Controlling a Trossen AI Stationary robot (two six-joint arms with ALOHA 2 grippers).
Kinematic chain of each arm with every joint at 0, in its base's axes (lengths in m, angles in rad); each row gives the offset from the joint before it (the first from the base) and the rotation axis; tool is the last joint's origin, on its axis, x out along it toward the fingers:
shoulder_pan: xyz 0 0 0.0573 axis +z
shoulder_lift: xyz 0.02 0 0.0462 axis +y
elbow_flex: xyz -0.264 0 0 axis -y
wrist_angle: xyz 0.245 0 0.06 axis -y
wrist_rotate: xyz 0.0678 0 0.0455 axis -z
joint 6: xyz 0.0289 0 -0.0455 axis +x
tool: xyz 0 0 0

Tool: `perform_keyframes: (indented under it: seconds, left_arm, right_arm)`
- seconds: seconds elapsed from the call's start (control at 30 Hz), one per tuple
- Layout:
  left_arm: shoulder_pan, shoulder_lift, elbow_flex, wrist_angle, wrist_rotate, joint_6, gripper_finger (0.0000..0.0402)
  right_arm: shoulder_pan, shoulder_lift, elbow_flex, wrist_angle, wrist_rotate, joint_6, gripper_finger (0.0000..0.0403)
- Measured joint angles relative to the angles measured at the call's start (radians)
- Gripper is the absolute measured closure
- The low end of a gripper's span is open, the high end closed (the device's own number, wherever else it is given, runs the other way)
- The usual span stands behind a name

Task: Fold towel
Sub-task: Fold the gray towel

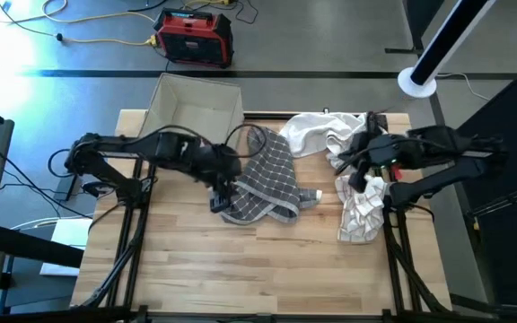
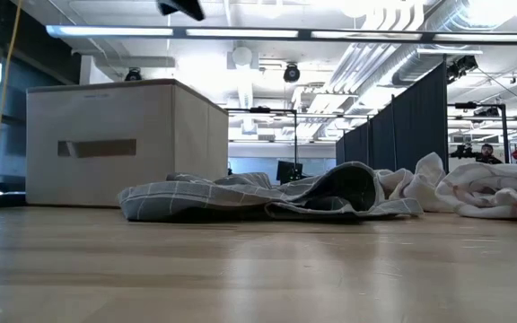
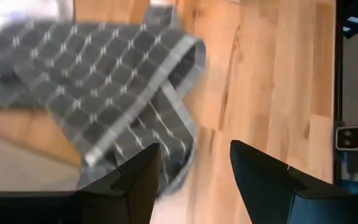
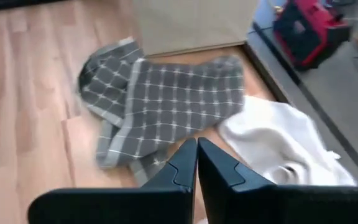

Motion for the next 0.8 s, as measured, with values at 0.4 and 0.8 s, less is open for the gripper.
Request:
perform_keyframes:
  seconds: [0.4, 0.8]
  left_arm:
    - [-0.216, -0.072, -0.156, -0.047, -0.176, -0.125, 0.0216]
    - [-0.357, -0.350, -0.731, 0.455, -0.214, -0.364, 0.0216]
  right_arm:
    - [0.036, 0.120, -0.433, 0.618, -0.244, 0.044, 0.0370]
    - [0.034, 0.544, -0.333, 0.827, -0.005, -0.117, 0.0227]
